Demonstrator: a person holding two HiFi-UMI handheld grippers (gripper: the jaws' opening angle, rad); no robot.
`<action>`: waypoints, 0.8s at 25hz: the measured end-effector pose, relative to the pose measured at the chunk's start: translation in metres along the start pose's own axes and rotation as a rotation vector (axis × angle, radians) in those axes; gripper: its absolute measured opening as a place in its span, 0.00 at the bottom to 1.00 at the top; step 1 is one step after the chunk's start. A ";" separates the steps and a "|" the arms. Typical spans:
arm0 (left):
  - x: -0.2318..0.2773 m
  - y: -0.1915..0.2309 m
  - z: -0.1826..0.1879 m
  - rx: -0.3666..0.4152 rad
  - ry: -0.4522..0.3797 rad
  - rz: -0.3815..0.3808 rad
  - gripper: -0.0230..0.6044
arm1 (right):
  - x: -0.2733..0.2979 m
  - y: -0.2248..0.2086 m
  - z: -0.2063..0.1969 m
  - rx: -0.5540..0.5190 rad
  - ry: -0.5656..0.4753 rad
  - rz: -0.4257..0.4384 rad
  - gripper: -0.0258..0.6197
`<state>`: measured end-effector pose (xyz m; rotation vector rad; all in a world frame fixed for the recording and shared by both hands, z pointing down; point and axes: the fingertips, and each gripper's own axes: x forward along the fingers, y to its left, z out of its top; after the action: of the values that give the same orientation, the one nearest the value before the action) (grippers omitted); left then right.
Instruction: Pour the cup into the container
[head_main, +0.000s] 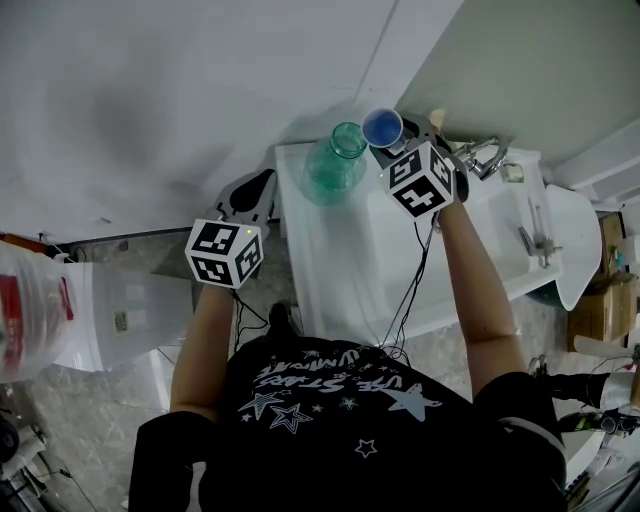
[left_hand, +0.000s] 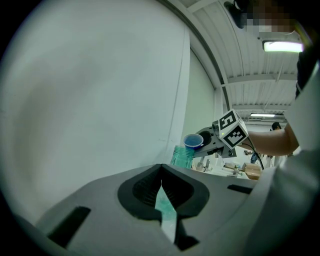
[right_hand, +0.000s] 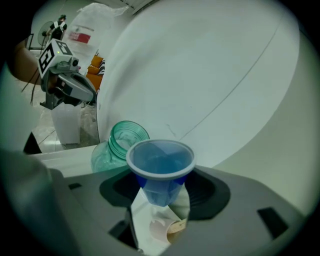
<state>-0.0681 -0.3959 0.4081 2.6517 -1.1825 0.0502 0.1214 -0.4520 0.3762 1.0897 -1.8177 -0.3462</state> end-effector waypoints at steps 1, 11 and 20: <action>0.000 0.000 0.000 0.000 -0.001 0.000 0.06 | 0.000 -0.001 0.000 -0.011 0.005 -0.005 0.46; 0.003 -0.001 0.003 -0.007 -0.013 -0.005 0.06 | 0.003 -0.005 0.002 -0.098 0.038 -0.050 0.46; 0.001 -0.003 0.007 0.003 -0.019 -0.005 0.06 | 0.001 -0.008 0.003 -0.140 0.049 -0.080 0.45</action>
<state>-0.0657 -0.3968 0.4007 2.6636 -1.1824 0.0257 0.1233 -0.4585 0.3704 1.0655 -1.6837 -0.4826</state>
